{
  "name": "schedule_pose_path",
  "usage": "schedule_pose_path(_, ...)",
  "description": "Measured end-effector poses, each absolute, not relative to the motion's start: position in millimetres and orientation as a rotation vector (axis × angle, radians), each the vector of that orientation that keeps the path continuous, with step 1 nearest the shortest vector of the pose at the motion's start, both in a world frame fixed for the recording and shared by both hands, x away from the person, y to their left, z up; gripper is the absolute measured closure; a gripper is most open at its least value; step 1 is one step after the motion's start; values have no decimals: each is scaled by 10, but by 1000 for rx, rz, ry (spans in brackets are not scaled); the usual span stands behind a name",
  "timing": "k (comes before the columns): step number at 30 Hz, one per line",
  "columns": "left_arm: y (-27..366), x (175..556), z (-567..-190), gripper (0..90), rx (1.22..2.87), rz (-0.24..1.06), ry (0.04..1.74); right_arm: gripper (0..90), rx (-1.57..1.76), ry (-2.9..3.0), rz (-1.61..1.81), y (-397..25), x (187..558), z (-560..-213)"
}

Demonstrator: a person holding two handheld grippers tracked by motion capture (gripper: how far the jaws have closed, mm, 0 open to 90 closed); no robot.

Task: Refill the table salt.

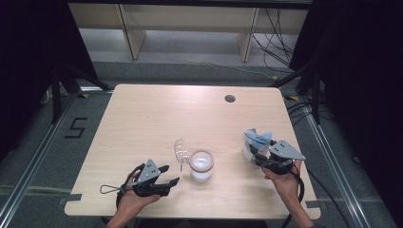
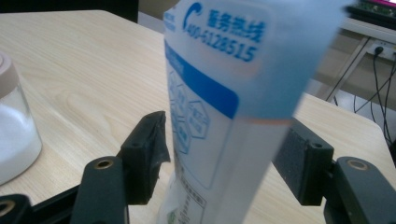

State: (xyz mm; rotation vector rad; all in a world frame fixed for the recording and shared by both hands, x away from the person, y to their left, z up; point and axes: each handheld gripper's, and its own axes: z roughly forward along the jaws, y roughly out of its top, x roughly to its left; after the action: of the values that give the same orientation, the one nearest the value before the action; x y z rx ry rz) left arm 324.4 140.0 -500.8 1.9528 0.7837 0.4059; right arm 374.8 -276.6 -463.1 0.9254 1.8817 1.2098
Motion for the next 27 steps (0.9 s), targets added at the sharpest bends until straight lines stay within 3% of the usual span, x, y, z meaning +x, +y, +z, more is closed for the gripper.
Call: schedule_pose_path(27, 1431, 3246, -4937, 424, 1929, 407, 791, 284, 1077, 1935, 1185, -3029, 3335, -4614)
